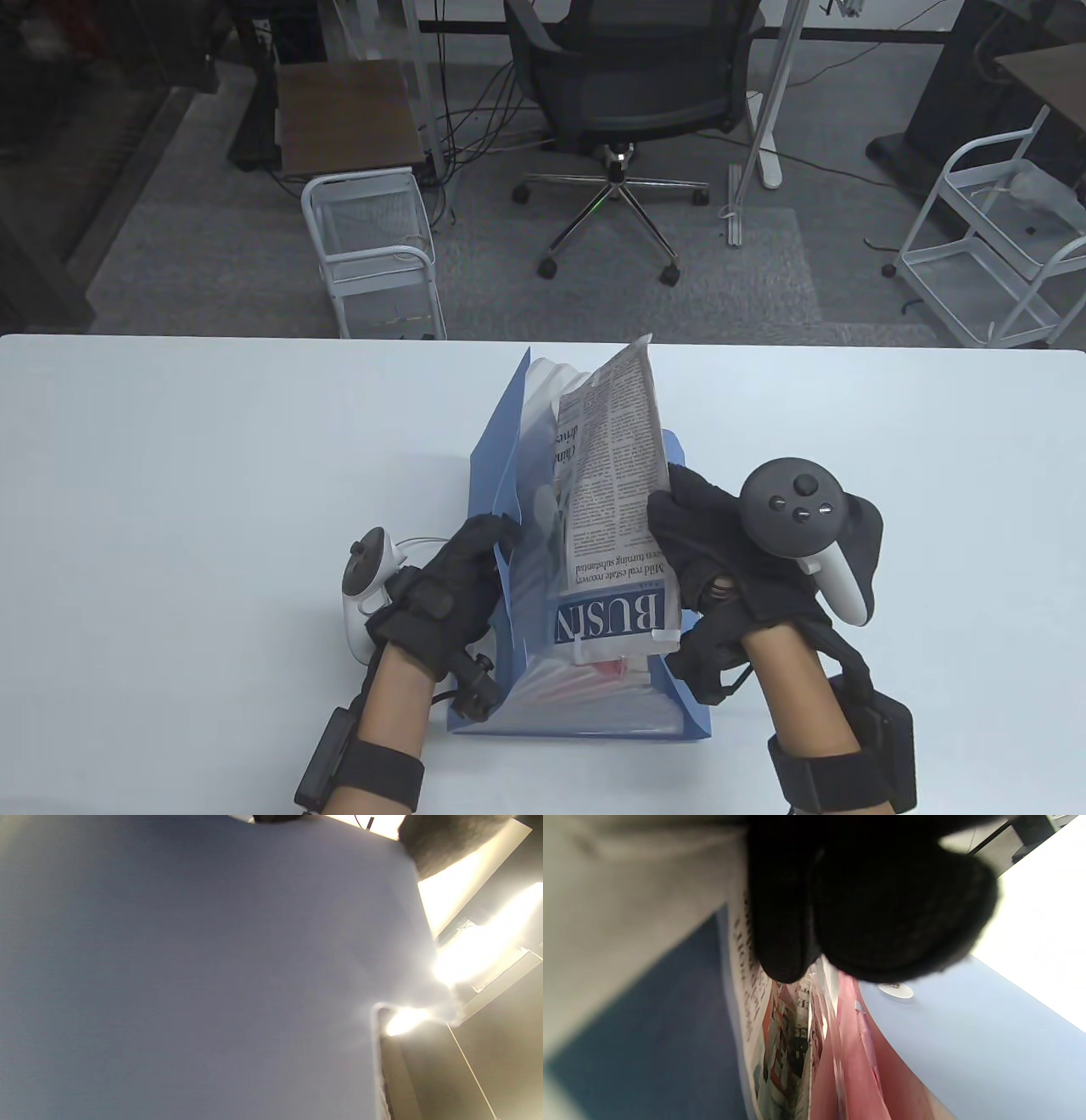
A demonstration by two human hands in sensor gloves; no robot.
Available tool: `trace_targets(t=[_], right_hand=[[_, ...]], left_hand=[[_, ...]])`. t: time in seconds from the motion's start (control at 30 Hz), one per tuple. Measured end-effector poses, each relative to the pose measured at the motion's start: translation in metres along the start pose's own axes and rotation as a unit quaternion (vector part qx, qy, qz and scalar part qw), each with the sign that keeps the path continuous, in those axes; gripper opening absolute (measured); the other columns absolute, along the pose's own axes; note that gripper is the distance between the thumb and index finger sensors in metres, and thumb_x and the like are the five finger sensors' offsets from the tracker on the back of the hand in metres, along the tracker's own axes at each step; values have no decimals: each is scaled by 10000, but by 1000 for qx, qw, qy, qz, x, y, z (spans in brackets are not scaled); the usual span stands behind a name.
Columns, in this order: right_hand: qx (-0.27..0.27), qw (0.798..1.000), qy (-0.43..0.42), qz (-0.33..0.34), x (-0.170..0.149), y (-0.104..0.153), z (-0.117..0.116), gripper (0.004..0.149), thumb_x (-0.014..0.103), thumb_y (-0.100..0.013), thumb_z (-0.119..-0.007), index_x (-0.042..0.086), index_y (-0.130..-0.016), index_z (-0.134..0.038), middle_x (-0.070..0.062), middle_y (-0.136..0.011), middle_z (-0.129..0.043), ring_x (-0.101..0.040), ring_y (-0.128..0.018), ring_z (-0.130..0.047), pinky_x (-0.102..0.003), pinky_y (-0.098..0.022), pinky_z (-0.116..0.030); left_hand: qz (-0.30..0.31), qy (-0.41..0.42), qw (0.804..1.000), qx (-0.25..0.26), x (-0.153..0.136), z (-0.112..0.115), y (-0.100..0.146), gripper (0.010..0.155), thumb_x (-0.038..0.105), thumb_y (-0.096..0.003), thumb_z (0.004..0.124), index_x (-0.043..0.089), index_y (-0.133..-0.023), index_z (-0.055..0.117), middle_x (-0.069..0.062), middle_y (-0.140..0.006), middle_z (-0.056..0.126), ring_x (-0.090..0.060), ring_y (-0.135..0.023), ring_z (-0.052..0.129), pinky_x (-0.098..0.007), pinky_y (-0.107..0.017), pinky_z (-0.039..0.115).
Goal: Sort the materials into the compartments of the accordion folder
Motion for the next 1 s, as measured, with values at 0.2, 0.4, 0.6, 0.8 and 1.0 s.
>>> trace_targets(t=[0.2, 0.4, 0.6, 0.8, 1.0], right_hand=[[-18, 991, 132, -17, 18, -11, -7, 365, 455, -599, -783, 193, -847, -845, 20, -479, -1055, -290, -163, -1032, -290, -37, -850], [43, 986, 150, -63, 30, -21, -16, 375, 420, -604, -780, 164, -867, -854, 56, -394, -1011, -276, -158, -1020, -293, -43, -840], [101, 985, 119, -77, 29, -26, -33, 406, 353, -609, -786, 110, -934, -793, 23, -468, -1027, -282, -172, -1018, -299, -54, -839], [107, 981, 144, -77, 32, -28, -51, 425, 338, -596, -812, 110, -953, -771, 33, -444, -1040, -254, -148, -1020, -282, -36, -840], [106, 972, 192, -82, 42, -31, -69, 430, 337, -585, -835, 100, -939, -780, 39, -417, -1053, -238, -130, -1023, -273, -20, -841]], left_hand=[[0, -1, 1000, -1, -1, 0, 0, 668, 639, -648, 616, 97, -1035, 560, -349, -1145, -123, -590, -931, -128, -671, -592, 106], [1, -1, 1000, -1, -1, 0, 0, 665, 641, -649, 613, 102, -1034, 559, -347, -1144, -127, -590, -930, -131, -669, -591, 106], [2, 1, 1000, -2, -1, 0, 0, 666, 640, -650, 613, 99, -1034, 556, -349, -1142, -129, -590, -928, -132, -669, -590, 104], [2, 2, 1000, -2, -2, 1, 0, 665, 638, -650, 615, 100, -1035, 556, -347, -1143, -130, -588, -929, -136, -667, -590, 102], [4, 1, 1000, -1, -2, 1, 0, 666, 639, -650, 613, 100, -1036, 553, -347, -1142, -135, -588, -928, -139, -668, -589, 100]])
Point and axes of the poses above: the tracker on the back of each hand, its own x axis roughly to the thumb side, its own y axis roughly from the fingertips to the wrist, z = x × y, the point moved 2 cm from there along -y, roughly from the wrist to the fingertips
